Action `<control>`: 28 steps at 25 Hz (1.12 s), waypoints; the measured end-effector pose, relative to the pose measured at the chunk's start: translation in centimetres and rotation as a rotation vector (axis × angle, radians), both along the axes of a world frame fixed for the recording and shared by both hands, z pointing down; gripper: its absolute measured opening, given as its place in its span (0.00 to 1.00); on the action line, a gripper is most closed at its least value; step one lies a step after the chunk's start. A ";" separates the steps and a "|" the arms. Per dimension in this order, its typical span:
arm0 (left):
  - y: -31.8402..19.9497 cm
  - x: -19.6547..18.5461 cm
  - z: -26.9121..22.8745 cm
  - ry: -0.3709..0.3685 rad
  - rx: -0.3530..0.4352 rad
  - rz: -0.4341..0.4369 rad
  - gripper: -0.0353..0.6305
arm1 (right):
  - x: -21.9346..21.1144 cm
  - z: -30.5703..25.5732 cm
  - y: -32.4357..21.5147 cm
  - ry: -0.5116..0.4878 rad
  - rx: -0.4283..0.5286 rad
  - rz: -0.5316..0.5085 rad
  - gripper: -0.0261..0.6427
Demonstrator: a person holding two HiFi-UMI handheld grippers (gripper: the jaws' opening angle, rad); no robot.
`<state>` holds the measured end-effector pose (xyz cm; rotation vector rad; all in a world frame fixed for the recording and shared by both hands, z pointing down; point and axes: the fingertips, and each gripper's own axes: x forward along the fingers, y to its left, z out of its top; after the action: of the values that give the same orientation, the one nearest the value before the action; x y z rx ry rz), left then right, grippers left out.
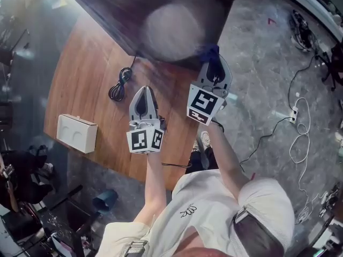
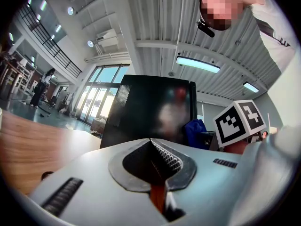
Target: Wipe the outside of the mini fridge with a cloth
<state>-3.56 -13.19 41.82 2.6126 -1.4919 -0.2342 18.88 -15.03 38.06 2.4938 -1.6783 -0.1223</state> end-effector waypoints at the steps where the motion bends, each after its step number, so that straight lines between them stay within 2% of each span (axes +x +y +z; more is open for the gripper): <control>1: 0.0 0.1 0.0 -0.001 0.000 0.002 0.06 | 0.1 0.0 0.0 0.003 0.000 0.002 0.13; 8: 0.1 -0.5 0.1 0.006 -0.001 -0.016 0.06 | 0.7 0.0 0.4 -0.025 -0.001 0.021 0.13; 12: 0.2 -1.2 0.3 0.008 -0.001 -0.033 0.06 | -0.7 -0.6 0.8 -0.051 0.018 -0.006 0.13; 19: -0.3 -4.2 1.3 0.006 -0.015 -0.092 0.06 | -9.3 -0.9 -2.1 -0.107 0.048 -0.203 0.13; 28: -1.5 -10.6 5.2 -0.003 -0.078 -0.203 0.06 | -21.3 4.5 -12.2 -0.213 -0.004 -0.386 0.13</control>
<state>-14.16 -14.73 47.04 2.4033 -1.7311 -0.1872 -2.44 -27.28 42.59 2.2135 -2.2257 0.1136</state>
